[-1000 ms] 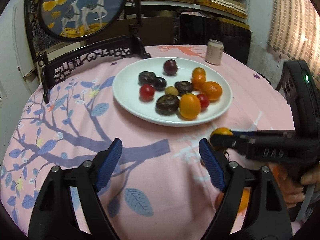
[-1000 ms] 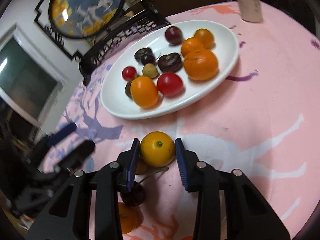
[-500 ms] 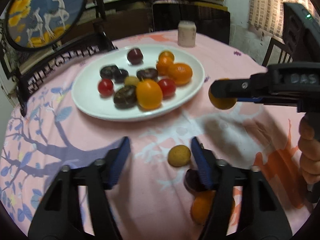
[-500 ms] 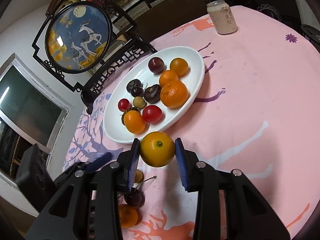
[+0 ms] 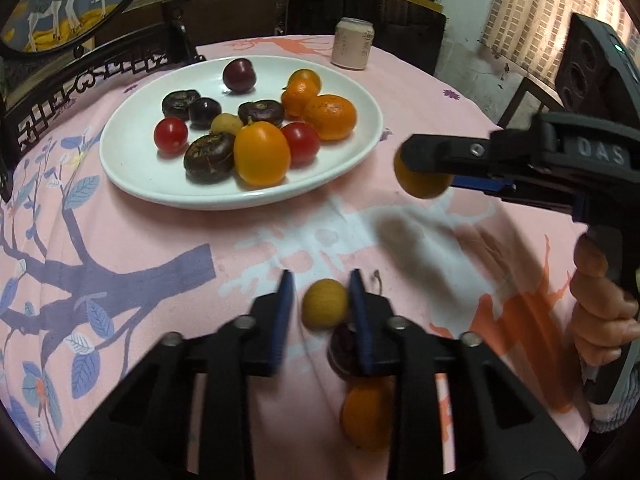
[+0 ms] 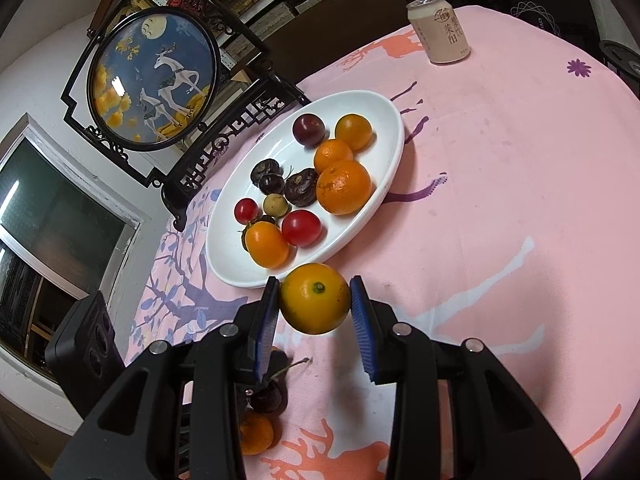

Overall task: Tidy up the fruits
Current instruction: 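Grasp the small yellow fruit with the left gripper while the right holds the lemon, then carry small yellow fruit and lemon onto the white plate and open both grippers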

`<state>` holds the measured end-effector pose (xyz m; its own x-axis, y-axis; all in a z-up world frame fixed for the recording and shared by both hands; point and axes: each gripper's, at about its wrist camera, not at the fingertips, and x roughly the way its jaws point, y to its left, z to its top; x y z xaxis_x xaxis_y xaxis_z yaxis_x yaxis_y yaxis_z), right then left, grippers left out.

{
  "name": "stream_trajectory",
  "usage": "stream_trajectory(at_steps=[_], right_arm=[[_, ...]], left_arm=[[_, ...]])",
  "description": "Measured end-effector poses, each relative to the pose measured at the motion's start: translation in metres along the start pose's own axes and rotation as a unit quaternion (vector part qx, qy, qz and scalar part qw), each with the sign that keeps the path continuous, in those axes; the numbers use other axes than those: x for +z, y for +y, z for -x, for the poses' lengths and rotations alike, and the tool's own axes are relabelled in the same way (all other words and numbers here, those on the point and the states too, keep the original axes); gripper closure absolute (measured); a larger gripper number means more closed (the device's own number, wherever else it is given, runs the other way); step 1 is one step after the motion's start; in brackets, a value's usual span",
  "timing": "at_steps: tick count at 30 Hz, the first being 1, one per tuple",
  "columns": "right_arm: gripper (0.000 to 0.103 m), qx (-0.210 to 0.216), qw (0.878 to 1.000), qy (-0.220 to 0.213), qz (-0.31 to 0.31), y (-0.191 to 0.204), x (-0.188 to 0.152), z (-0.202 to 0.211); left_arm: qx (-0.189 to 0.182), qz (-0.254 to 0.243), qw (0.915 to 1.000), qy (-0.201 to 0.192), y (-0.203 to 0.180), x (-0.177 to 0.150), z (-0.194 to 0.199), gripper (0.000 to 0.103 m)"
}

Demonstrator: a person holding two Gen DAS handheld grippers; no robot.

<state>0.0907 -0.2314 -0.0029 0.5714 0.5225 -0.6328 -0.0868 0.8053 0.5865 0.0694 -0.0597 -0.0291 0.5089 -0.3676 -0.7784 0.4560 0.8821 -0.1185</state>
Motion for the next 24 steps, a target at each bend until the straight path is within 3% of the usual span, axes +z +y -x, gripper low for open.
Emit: stream_trajectory(at_steps=[6,9,17,24], right_arm=[[0.067,0.004,1.000,-0.005,-0.005,-0.002,0.000,0.004],[0.067,0.006,1.000,-0.008,-0.007,-0.003,0.001,0.006],[0.067,0.009,1.000,-0.018,-0.006,-0.003,0.001,0.011],[0.067,-0.018,0.996,-0.077,0.034,0.013,0.004,0.026]], left_arm=[[-0.001,-0.031,0.9995,-0.002,-0.014,-0.005,0.002,0.079],[0.023,-0.028,0.9992,-0.019,-0.012,-0.004,0.007,0.079],[0.048,0.052,0.9951,-0.068,0.036,0.009,0.033,0.079],[0.089,0.101,0.9839,-0.118,0.069,0.045,0.060,0.079]])
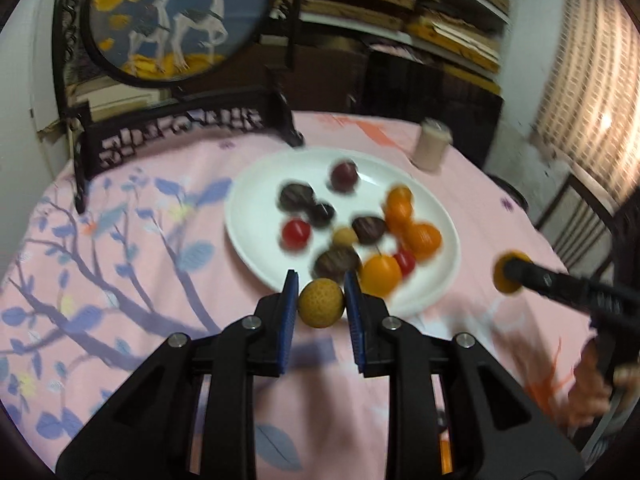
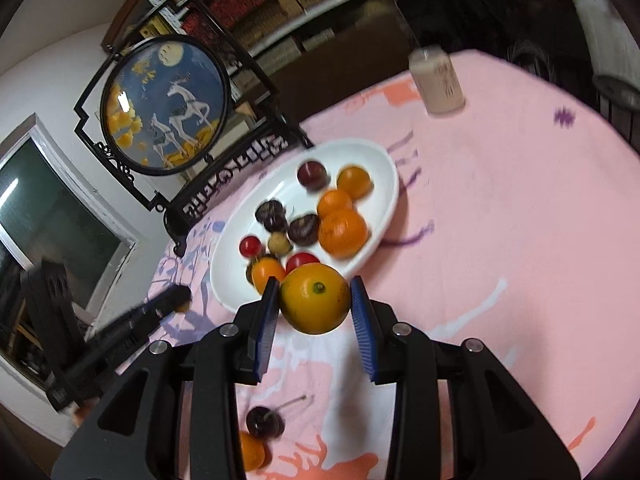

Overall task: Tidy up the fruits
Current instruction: 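Carry small yellow fruit and lemon onto the white plate and open both grippers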

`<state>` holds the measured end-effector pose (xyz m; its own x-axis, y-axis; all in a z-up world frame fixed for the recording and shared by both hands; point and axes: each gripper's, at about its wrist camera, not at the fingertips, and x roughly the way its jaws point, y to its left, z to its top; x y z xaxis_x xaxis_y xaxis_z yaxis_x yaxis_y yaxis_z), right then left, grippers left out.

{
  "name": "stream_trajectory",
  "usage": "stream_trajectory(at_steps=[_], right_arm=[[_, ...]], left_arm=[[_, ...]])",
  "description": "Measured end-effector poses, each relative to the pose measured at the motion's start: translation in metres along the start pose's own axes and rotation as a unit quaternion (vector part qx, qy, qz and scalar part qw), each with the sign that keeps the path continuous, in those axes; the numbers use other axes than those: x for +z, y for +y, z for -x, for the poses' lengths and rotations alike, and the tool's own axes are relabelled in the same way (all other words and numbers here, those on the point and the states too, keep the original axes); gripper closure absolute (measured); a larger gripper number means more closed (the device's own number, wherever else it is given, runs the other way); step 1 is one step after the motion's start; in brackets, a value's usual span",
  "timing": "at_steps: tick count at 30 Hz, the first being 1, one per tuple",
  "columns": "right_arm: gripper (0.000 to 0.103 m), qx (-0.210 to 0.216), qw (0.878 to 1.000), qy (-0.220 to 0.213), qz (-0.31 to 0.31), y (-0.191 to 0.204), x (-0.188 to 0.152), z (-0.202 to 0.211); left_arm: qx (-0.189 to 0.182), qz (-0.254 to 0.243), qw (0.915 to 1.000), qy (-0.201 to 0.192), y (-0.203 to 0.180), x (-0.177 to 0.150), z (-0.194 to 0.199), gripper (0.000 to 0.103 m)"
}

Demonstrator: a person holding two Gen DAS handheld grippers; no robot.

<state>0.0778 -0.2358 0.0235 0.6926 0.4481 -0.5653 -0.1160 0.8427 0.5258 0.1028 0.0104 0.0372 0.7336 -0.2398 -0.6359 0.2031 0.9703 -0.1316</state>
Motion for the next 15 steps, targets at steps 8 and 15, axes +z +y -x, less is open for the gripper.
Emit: stream_trajectory(at_steps=[8,15], right_arm=[[0.067,-0.007,0.999,0.012,0.044,0.039,0.044,-0.043],[0.057,-0.010,0.998,0.030,0.049,0.040,0.047,-0.088]], left_arm=[[0.036,0.017,0.9992,0.004,0.008,0.037,-0.044,0.079],[0.051,0.023,0.9982,0.021,0.018,0.027,-0.074,0.044]])
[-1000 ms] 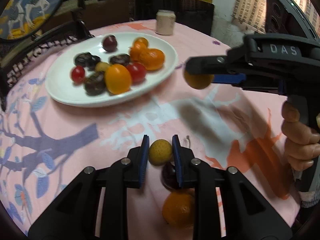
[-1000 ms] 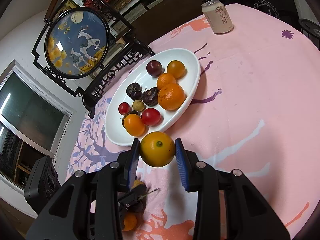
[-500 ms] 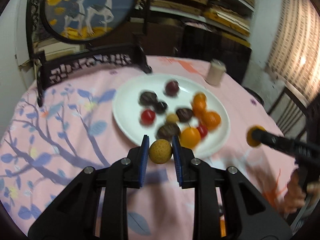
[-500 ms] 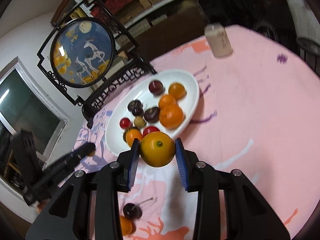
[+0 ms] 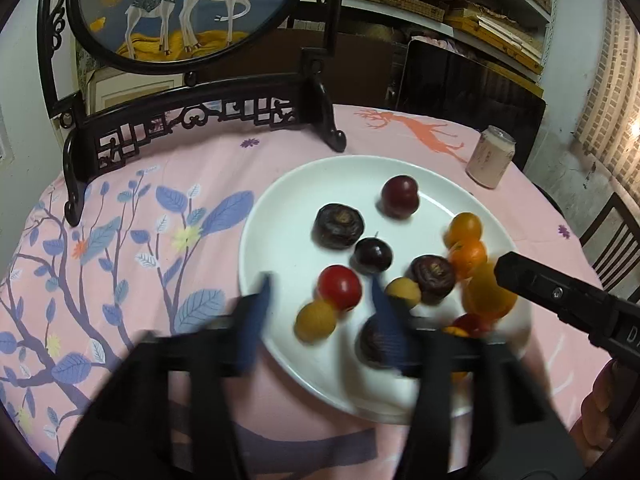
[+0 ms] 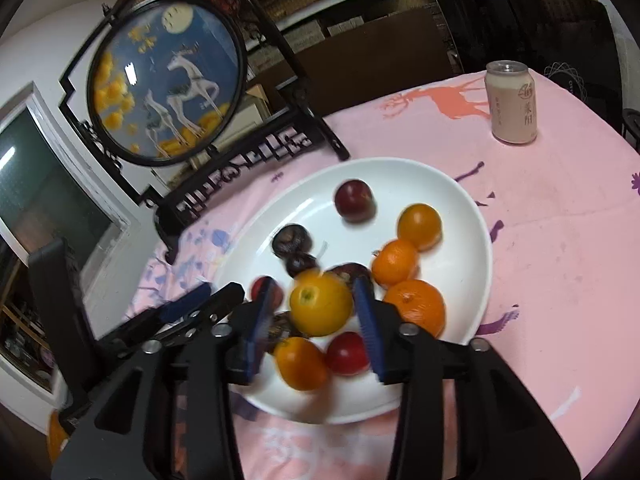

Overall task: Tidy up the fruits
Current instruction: 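Carry small yellow fruit and lemon onto the white plate and open both grippers, then grasp the stemmed dark cherry with the right gripper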

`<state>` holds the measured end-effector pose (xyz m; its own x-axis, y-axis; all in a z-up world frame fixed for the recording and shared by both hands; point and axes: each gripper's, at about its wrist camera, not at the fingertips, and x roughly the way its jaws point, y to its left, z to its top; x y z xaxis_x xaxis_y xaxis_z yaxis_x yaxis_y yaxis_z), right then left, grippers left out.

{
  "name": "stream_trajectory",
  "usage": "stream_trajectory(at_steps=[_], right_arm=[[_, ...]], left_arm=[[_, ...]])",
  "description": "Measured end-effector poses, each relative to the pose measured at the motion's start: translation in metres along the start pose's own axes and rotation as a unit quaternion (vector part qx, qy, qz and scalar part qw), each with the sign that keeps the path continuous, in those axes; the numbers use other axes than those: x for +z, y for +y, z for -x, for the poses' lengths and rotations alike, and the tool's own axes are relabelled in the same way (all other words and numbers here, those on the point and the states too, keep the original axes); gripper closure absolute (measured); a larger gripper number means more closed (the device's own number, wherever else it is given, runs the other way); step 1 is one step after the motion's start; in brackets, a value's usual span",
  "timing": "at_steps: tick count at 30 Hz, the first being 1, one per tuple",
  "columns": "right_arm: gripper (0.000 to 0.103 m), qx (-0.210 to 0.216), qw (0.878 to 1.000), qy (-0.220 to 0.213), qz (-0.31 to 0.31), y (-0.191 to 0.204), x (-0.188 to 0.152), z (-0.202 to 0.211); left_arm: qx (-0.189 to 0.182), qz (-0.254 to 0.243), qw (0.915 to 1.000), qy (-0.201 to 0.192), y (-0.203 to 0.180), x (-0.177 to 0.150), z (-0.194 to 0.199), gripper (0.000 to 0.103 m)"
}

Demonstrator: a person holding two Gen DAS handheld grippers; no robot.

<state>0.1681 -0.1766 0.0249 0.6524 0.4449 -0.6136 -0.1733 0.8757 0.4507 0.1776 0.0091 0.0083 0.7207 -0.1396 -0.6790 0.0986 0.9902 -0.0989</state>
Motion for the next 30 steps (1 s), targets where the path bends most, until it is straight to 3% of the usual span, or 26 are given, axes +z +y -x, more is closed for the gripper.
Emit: stream_trajectory(at_steps=[4,6,8,12,20,25,30], right_arm=[[0.057,0.004,0.999,-0.032,0.000,-0.006,0.004,0.019],[0.057,0.017,0.999,-0.040,-0.006,-0.007,0.003,0.032],[0.057,0.020,0.999,-0.043,-0.003,-0.005,-0.001,0.041],[0.056,0.022,0.999,-0.035,0.010,-0.001,-0.019,0.054],[0.056,0.048,0.998,0.014,0.045,0.010,-0.083,0.078],[0.056,0.091,0.993,0.060,0.045,0.017,-0.114,0.086],[0.056,0.133,0.984,0.118,-0.004,0.010,-0.127,0.070]], left_arm=[[-0.003,-0.008,0.9999,-0.007,-0.004,0.000,0.008,0.041],[0.003,-0.012,0.9998,-0.018,-0.005,-0.001,0.017,0.033],[0.017,-0.013,0.9991,-0.037,-0.006,-0.007,0.029,0.018],[0.020,-0.008,0.9991,-0.036,-0.004,-0.021,0.042,0.013],[0.072,-0.048,0.9960,-0.022,-0.006,-0.061,0.066,0.006],[0.090,-0.003,0.9952,-0.037,0.018,-0.076,0.092,0.003],[0.106,0.025,0.9935,-0.031,0.032,-0.083,0.100,0.003]])
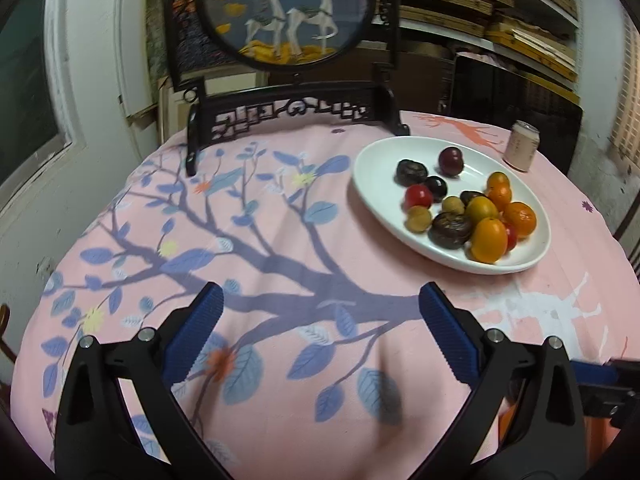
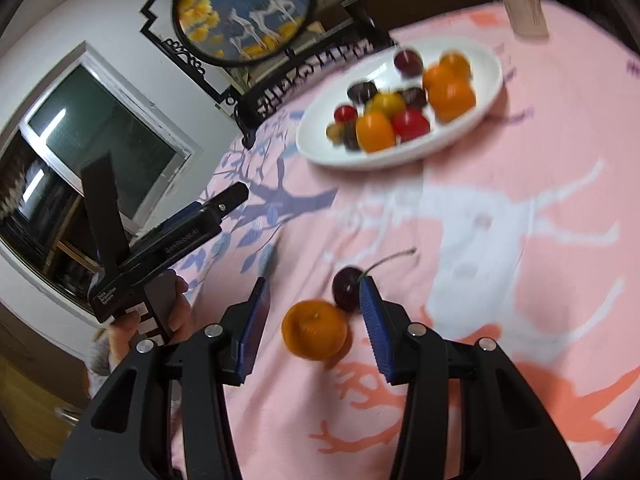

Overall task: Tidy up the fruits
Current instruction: 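Grasp the stemmed dark cherry with the right gripper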

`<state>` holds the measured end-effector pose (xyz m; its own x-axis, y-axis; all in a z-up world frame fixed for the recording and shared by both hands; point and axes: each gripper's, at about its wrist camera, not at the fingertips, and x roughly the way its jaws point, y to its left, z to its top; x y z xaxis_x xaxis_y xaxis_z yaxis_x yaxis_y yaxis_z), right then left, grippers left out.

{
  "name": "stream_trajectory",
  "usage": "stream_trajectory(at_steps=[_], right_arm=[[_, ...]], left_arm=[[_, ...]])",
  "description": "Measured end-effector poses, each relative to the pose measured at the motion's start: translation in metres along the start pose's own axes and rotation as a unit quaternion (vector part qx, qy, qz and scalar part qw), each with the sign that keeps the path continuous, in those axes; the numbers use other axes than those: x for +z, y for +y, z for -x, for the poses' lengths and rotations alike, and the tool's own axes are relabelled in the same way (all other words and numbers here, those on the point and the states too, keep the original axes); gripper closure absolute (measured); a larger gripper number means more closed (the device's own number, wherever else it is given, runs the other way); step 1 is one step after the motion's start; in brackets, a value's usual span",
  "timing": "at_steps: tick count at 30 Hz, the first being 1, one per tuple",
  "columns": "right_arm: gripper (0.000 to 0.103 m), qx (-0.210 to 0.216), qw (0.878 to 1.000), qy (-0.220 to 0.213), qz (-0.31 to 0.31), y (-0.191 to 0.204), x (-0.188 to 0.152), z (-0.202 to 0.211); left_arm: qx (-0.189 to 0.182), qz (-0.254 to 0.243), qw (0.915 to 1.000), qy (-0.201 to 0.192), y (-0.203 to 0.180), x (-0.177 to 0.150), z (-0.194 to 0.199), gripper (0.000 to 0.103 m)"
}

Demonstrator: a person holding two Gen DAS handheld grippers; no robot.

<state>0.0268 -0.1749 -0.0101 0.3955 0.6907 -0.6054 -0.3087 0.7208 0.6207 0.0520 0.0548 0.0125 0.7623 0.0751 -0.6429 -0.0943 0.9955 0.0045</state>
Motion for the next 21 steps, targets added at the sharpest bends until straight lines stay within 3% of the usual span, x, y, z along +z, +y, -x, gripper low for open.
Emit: stream_trajectory(at_steps=[3,6,11,14,21], right_arm=[[0.056,0.023,0.999,0.009,-0.040,-0.010,0.000,-0.003],[0.056,0.017,0.998,-0.003,-0.063,-0.018,0.002,0.001],[0.057,0.004,0.998,-0.006,-0.069,-0.022,0.004,-0.002],[0.063,0.002,0.997,-0.002,-0.077,-0.025,0.006,-0.008],[0.063,0.001,0.997,0.016,-0.076,-0.025,0.005,-0.015]], left_arm=[[0.004,0.002,1.0000,0.000,0.001,0.002,0.000,0.003],[-0.001,0.002,1.0000,-0.001,0.000,0.002,0.003,0.003],[-0.012,-0.005,0.9999,-0.010,-0.005,0.002,0.010,0.003],[-0.019,-0.018,0.9996,-0.011,-0.011,0.001,0.012,0.003],[-0.016,-0.029,0.9994,-0.011,-0.015,-0.001,0.011,0.003]])
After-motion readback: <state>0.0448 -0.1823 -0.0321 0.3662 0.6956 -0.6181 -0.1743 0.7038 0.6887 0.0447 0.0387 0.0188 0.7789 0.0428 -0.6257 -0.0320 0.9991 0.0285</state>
